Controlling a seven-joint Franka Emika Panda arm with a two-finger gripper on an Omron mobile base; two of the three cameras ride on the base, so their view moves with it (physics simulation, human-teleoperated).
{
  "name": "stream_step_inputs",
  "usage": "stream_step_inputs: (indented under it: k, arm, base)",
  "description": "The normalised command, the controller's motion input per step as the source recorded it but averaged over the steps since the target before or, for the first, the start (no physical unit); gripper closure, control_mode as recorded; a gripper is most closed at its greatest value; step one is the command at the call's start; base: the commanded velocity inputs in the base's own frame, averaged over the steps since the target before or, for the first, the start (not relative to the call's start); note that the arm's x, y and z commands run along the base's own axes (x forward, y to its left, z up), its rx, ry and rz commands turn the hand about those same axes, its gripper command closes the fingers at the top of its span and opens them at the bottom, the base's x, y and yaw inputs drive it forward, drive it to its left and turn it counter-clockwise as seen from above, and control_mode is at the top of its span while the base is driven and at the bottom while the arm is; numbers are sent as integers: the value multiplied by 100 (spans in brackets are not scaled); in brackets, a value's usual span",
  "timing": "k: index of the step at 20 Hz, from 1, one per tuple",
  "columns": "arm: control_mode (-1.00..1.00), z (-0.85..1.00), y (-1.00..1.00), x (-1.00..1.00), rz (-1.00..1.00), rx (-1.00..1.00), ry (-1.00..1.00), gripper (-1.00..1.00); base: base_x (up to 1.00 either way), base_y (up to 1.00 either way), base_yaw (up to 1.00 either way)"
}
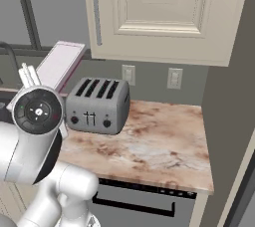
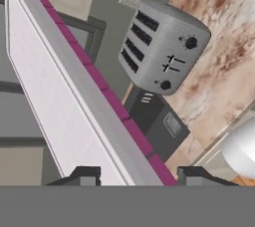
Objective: The ice cube tray has been filled with water. Take the tray and place it in the freezer to make ice. Close the freezer door after placing the tray.
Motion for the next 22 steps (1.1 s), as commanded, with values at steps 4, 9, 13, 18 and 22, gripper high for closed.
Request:
stream_step_inputs:
  k: [4, 9, 13, 18, 22]
  arm:
    - [100, 0, 0, 0, 0, 0, 0, 100]
    - [100, 0, 0, 0, 0, 0, 0, 100]
    - [100, 0, 0, 0, 0, 0, 0, 100]
    - [100, 0, 0, 0, 0, 0, 0, 100]
    - [100, 0, 0, 0, 0, 0, 0, 100]
  base:
    - [-23, 0, 0]
    - [-25, 0, 0]
    - [-52, -1, 0]
    - [-100, 2, 0]
    - [-100, 11, 0]
